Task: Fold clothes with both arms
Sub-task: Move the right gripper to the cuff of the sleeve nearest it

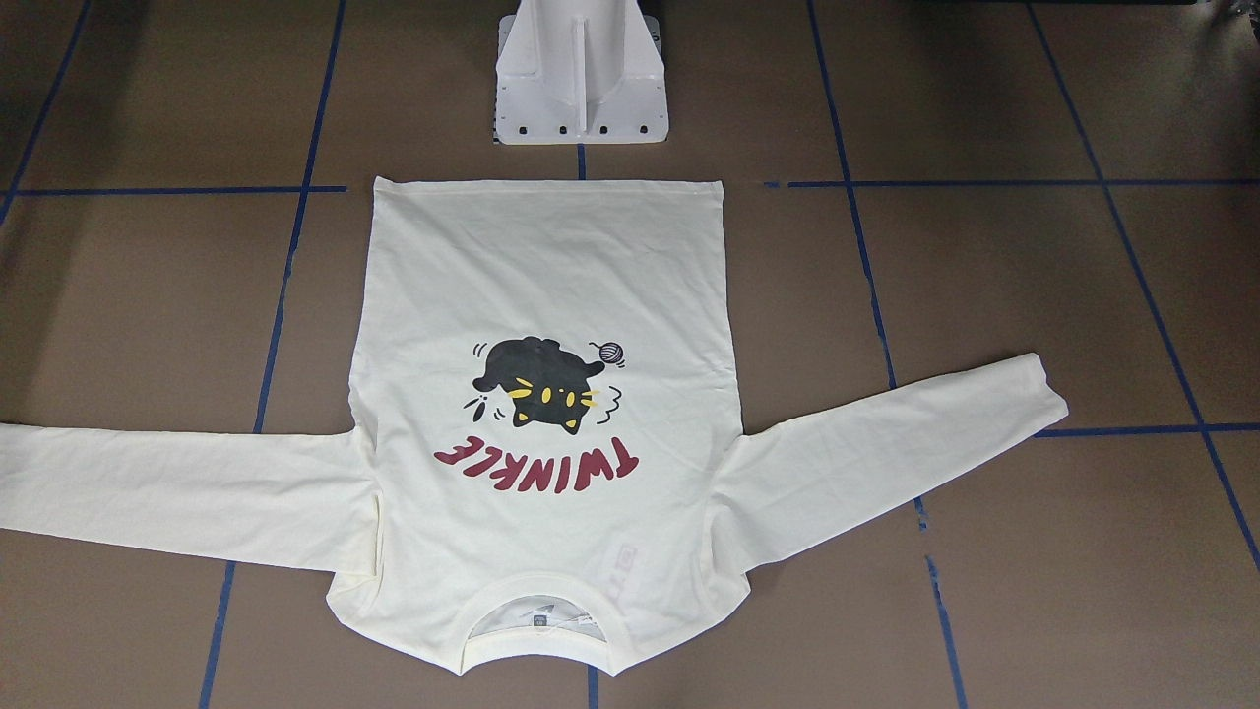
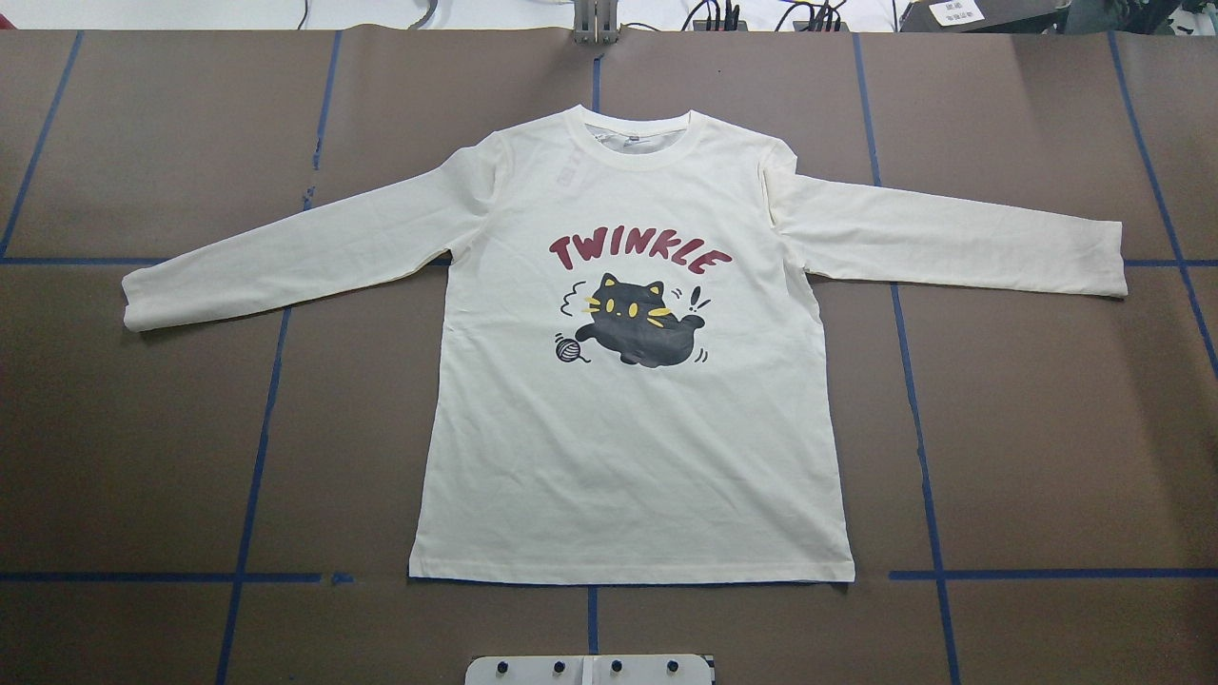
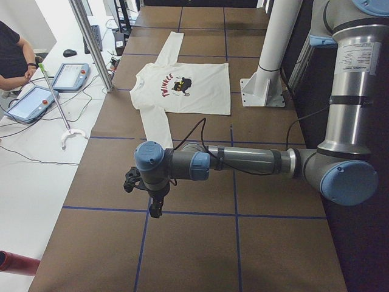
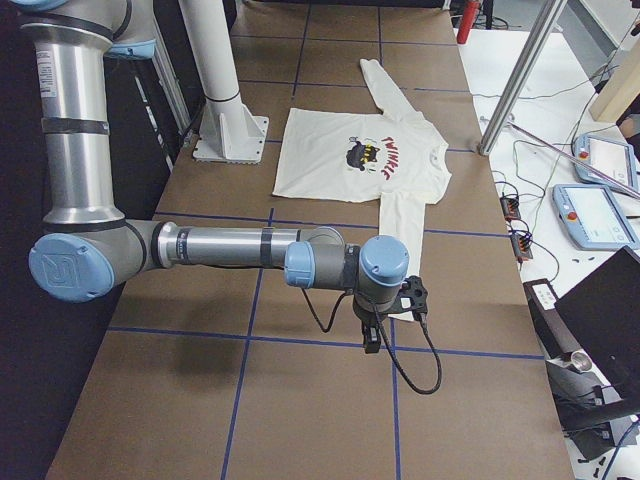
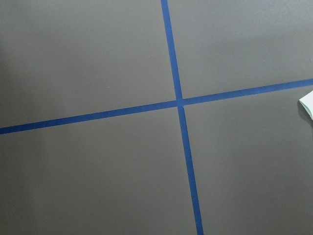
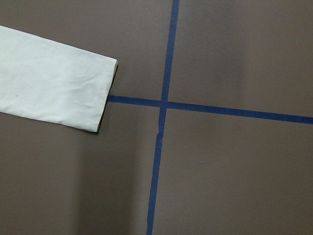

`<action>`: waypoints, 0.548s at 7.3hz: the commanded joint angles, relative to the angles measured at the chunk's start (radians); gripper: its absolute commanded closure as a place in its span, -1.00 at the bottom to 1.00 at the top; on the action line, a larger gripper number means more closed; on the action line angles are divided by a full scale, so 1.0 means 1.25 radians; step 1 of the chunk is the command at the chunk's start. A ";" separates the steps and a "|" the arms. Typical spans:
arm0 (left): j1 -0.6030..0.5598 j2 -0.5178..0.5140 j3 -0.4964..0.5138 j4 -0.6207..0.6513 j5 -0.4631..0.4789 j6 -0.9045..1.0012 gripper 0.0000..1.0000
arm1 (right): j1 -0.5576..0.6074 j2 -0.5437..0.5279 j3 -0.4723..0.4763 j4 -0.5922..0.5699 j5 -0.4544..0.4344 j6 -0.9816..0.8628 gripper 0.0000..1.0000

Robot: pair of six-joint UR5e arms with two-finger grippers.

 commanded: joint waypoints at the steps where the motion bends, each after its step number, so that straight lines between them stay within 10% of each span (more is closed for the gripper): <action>1: 0.000 0.000 -0.001 0.000 0.001 0.001 -1.00 | 0.000 0.001 0.000 0.001 0.008 0.007 -1.00; 4: -0.011 -0.008 -0.005 -0.005 -0.003 0.006 -1.00 | -0.005 0.041 0.002 0.010 0.012 0.042 -1.00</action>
